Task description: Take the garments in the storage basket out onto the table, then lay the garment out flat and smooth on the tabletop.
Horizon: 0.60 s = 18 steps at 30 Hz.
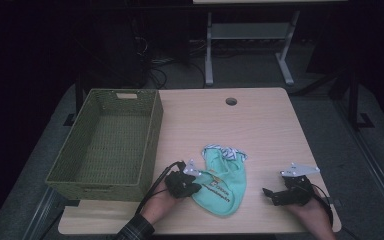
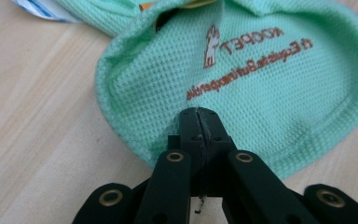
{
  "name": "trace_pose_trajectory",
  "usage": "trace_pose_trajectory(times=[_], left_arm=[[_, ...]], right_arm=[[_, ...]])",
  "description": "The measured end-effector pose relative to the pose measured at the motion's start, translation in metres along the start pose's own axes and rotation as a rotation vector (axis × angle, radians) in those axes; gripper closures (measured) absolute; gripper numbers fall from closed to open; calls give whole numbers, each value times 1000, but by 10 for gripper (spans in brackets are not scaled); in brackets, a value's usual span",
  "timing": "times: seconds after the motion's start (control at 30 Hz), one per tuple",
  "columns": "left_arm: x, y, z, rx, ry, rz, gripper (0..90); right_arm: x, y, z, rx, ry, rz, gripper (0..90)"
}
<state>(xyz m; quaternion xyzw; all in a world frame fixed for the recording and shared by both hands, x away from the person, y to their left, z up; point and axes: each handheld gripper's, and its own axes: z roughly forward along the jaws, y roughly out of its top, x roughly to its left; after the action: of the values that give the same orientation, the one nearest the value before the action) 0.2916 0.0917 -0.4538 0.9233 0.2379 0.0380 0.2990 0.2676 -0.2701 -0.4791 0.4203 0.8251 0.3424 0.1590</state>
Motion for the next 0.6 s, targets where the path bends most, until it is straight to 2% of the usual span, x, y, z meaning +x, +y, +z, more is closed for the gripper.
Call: trace_pose_trajectory(times=[0.1,0.23,0.4,0.6], left_arm=[[1,-1,0,-5,-5,2,884],[3,-1,0,-6,-17,-11,882],[1,0,0,2,-4,-3,885],[1,1,0,6,0,-2,891]], right_arm=[[1,6,-4,-16,-2,-13,137],[0,17,-6,-36,7,-1,161],[2,31,-2,-37,45,-3,287],[2,54,1,-82,67,-20,457]])
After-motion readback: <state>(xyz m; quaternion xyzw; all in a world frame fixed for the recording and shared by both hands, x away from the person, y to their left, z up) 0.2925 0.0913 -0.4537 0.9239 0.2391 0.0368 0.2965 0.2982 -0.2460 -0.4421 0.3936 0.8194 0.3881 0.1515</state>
